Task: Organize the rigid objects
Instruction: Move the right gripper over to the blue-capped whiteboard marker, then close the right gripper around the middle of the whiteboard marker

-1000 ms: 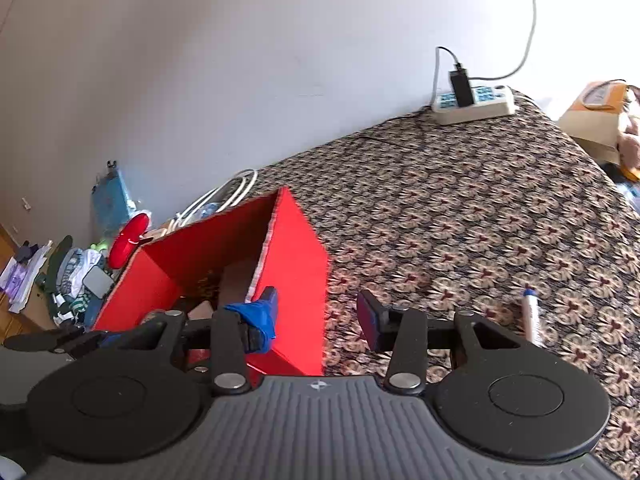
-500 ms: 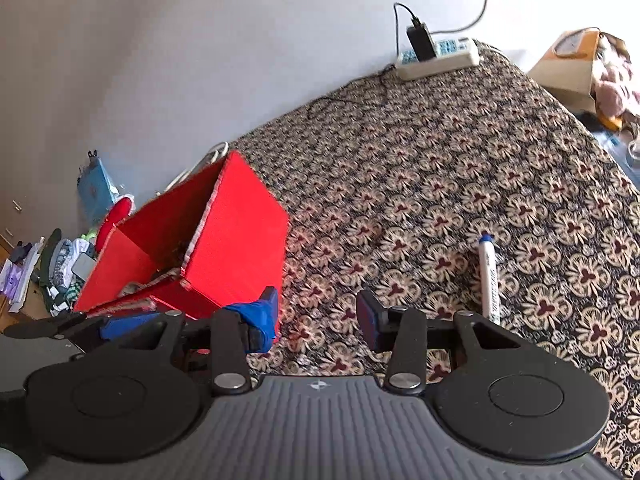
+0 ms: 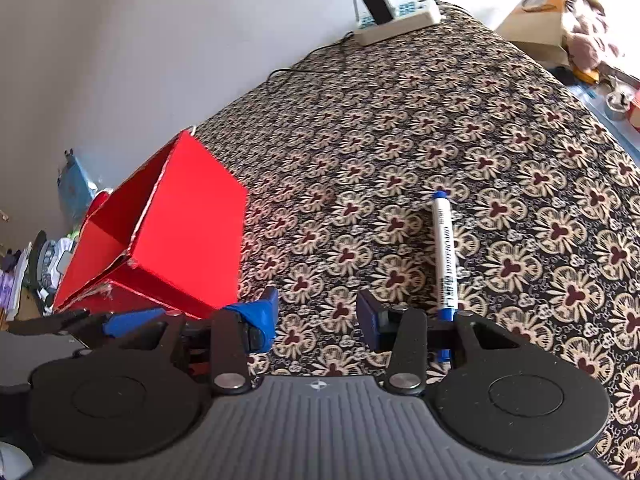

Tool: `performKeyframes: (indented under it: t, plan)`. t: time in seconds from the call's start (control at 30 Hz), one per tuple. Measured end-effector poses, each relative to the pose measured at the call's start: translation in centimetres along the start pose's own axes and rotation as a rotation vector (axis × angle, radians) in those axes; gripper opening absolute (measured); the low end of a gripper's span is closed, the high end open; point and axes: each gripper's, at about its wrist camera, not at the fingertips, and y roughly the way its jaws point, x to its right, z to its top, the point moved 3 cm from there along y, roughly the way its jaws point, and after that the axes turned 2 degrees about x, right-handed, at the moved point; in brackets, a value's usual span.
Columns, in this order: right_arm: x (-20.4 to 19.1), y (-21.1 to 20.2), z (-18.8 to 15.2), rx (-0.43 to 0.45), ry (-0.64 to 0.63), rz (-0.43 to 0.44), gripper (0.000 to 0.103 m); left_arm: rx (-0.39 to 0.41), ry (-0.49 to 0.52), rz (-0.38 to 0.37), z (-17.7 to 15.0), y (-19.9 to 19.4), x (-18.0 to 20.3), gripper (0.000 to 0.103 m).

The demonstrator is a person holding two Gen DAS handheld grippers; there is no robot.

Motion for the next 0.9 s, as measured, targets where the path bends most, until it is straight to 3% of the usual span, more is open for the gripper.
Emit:
performKeyframes:
  t: [0.27,0.63,0.9]
  plan:
    - [1.8,0.0,-0.1,0.001,0.015,-0.023,0.027,-0.033,0.025,-0.034,0.0,1.5,1.3,0.078]
    - [5.0,0.4,0.3,0.005,0.038,-0.100,0.023,-0.071,0.029,-0.159,0.3,3.5,2.8,0.078]
    - [6.4,1.5,0.4,-0.011,0.061,-0.120,0.021,-0.090,0.044,-0.180,1.0,4.9,3.6,0.078]
